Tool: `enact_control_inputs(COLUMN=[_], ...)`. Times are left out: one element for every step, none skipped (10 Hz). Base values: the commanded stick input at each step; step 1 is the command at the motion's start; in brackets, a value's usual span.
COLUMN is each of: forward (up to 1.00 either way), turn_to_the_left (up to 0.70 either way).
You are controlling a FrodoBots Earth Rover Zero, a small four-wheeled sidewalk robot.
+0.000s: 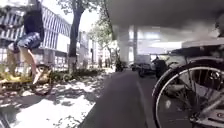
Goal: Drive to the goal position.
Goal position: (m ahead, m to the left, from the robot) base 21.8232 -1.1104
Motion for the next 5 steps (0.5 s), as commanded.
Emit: enact_control_inputs(forward=[0.70,0.70,0.70,0.70,0.70], turn_to_the_left=[0.00,0.00,0.00,0.00,0.00])
